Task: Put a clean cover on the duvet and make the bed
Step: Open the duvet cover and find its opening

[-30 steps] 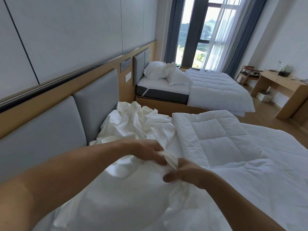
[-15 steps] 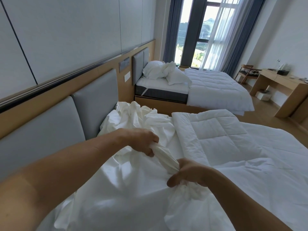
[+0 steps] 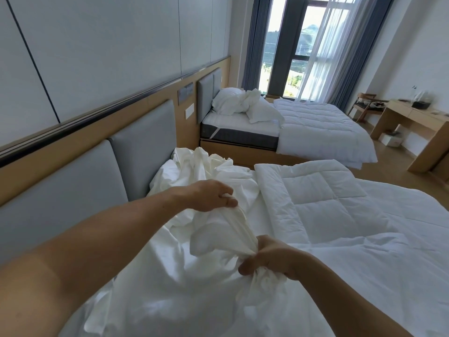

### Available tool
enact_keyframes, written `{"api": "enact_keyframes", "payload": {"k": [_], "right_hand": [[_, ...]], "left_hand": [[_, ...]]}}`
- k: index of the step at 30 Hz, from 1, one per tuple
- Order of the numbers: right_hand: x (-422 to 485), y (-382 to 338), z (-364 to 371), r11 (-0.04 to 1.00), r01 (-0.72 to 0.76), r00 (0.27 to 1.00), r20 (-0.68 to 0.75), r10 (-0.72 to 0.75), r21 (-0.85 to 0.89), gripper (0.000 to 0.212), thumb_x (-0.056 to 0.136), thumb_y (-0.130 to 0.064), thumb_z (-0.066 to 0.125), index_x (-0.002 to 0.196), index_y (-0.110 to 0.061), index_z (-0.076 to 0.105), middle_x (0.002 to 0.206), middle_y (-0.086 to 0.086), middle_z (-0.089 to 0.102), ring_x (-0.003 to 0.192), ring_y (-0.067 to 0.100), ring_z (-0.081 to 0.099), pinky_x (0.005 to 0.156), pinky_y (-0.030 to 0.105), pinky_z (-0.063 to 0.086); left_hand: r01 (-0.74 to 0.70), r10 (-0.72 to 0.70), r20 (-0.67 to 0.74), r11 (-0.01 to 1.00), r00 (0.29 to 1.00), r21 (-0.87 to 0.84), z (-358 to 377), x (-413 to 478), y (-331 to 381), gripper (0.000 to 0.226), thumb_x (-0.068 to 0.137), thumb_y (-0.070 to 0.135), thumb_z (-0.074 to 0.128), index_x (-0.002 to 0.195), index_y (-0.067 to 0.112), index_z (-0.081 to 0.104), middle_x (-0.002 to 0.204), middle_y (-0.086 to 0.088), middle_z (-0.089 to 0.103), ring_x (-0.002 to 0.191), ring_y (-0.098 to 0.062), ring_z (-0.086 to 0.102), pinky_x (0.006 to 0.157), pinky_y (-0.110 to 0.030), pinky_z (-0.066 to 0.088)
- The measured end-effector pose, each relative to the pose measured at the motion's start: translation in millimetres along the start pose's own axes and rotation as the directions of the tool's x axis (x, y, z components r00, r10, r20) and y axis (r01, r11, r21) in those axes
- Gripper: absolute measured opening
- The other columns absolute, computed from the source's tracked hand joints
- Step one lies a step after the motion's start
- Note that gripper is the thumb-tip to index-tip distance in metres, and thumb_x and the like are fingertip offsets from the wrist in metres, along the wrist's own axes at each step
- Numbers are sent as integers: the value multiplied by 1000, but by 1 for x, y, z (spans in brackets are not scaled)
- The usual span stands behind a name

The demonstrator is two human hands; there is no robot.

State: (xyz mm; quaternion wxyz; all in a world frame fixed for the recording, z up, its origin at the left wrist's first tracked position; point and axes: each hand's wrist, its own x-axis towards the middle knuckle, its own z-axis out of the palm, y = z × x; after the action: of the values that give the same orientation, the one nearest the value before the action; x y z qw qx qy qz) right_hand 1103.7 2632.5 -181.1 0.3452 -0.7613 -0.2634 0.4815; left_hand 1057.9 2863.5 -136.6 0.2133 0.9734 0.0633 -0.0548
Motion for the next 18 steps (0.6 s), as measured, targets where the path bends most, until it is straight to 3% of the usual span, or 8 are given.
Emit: {"api": "enact_keyframes", "payload": {"k": [4,6,7,10,12,15,18], "right_hand": [[-1,-4,-7,1000,-17,1000,-21,18,10,60,53,-19,88,109,-7,69,107,14,73,98,32,72,91,49,57],[-4,-3,-11,999,-34,999,-3,34,-11,54,57,-16,87,108,-7,70,107,14,73,98,32,72,91,48,57],[-5,-3,-12,999,-40,999,10,40,-25,50,61,-14,86,108,-7,70,107,14,73,98,31,72,91,47,58],[-5,-5,-13,1000,-27,999,-24,26,-8,37,70,-7,82,105,-8,69,104,14,74,93,27,73,85,40,60],[-6,-10,-12,1000,-5,999,-48,5,-10,29,73,-3,79,100,-11,70,94,9,74,84,21,73,75,32,60],[-5,-10,-8,997,-8,1000,-2,8,-83,33,70,-7,80,102,-9,72,90,7,72,83,21,70,80,36,60],[-6,-9,-7,995,-46,999,26,48,-93,41,64,-12,79,103,-7,71,91,10,72,87,27,70,86,44,58]], "left_hand": [[33,-17,-87,982,996,185,12,2,-8,46,97,59,47,90,17,65,87,4,66,87,-21,62,84,-35,47],[12,7,-70,964,998,267,15,1,-5,38,95,56,51,103,22,66,106,5,67,100,-21,62,91,-36,45],[-27,29,-6,970,1000,241,16,-1,0,33,93,52,58,116,28,63,120,7,64,110,-19,59,97,-35,43],[-18,76,349,986,934,-168,21,-11,29,78,83,38,77,148,41,34,145,11,48,128,-10,46,110,-29,35],[-38,75,447,995,891,-90,34,-17,41,86,76,41,83,148,37,36,140,10,51,126,-10,47,107,-27,37],[-164,123,370,983,921,81,47,-18,42,41,82,26,76,120,18,64,95,6,62,92,-18,60,78,-28,45],[-261,214,301,957,929,124,43,-6,36,14,83,19,68,95,13,69,80,3,62,76,-18,58,70,-31,47]]}}
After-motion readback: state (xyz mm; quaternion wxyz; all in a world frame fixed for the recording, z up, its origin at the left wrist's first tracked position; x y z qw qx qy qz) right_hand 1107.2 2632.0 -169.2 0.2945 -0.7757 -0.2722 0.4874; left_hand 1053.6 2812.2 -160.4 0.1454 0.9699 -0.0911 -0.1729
